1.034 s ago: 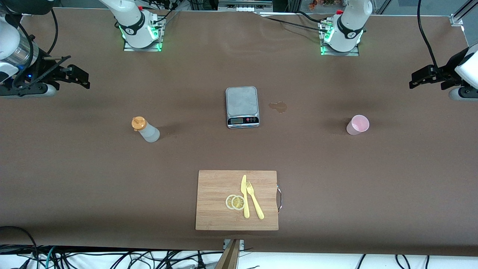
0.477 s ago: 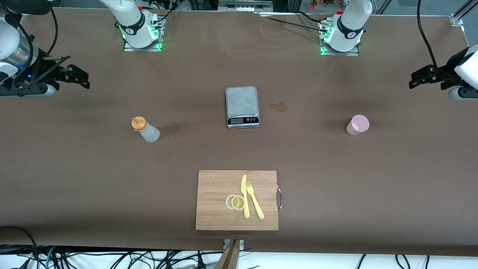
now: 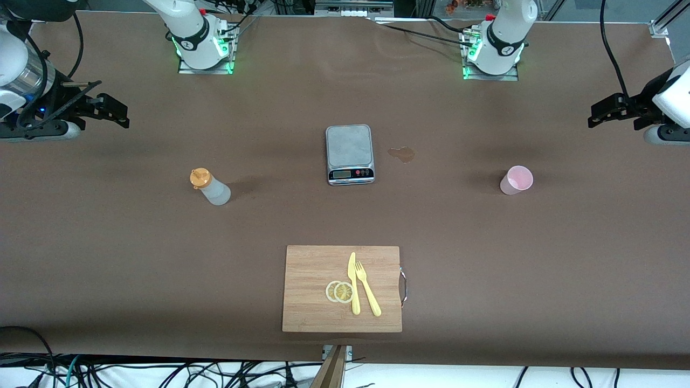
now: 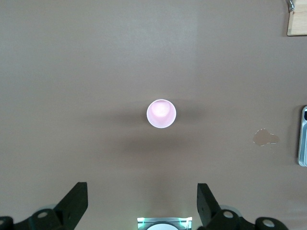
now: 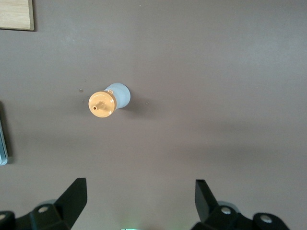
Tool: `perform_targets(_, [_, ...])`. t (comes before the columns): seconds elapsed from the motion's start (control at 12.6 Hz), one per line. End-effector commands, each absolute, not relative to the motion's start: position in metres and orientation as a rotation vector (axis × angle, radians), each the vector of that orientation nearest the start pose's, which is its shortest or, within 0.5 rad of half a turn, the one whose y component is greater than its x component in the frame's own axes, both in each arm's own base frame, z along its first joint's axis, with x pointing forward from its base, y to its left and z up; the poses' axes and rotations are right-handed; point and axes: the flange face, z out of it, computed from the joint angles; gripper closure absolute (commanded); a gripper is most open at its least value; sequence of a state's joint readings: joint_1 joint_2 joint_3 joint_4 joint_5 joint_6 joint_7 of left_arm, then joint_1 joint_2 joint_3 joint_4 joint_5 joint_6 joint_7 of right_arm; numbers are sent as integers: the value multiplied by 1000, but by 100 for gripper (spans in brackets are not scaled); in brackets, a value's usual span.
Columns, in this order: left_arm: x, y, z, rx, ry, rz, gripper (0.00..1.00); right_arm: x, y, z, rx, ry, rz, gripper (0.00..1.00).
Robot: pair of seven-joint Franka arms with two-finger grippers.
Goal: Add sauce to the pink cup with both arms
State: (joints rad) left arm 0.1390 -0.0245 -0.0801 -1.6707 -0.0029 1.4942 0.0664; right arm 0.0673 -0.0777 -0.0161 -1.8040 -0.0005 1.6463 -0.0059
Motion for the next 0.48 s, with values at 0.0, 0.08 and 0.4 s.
perform_targets(0.0, [550,33,567,-3124,29,289,0,530,24,568,-3127,-99,125,0])
perform_targets(0.08, [554,33,560,-3124,30,299,0,530,24,569,-3128,-100,125,0])
perform_targets(0.4, [554,37,530,-3126,22,292,0,531,23,568,-3127,-94,123,0])
